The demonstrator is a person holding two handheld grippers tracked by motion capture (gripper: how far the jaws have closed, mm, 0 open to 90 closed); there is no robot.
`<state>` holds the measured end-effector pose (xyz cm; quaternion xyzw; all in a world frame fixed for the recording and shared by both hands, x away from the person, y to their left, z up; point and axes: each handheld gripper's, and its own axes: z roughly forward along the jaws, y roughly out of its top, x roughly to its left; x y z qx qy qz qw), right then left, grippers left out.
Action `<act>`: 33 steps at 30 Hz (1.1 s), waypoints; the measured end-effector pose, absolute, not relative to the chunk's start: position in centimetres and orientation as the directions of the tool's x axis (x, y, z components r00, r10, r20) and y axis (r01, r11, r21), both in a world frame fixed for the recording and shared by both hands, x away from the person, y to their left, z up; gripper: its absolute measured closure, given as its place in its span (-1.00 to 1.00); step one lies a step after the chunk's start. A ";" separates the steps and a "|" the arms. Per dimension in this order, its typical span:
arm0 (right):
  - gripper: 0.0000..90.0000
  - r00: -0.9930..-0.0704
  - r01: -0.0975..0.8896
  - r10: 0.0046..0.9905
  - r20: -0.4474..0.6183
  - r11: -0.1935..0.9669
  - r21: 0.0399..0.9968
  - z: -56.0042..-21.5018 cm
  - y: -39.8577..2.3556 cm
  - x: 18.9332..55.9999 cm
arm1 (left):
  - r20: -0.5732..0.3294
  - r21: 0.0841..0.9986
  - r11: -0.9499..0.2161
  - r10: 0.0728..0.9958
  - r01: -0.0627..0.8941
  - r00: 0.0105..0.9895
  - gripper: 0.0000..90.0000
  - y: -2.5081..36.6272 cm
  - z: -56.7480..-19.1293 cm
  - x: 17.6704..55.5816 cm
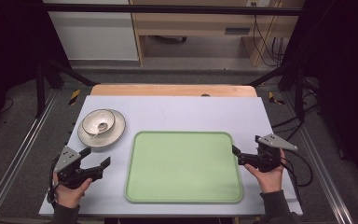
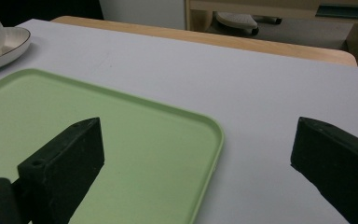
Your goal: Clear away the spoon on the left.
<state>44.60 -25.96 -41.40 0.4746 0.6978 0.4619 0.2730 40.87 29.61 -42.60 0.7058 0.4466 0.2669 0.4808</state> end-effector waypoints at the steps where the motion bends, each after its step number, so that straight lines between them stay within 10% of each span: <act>1: -0.93 -0.397 0.412 0.916 0.061 0.119 0.903 -41.4 -26.0 44.6 | -0.053 0.918 -0.137 0.888 0.372 0.458 -0.68 29.7 -42.6 40.9; 33: -0.93 -0.392 0.424 0.917 0.066 0.117 0.898 -41.3 -26.0 44.5 | 0.016 0.905 -0.200 0.897 0.375 0.441 -0.70 31.0 -41.7 42.2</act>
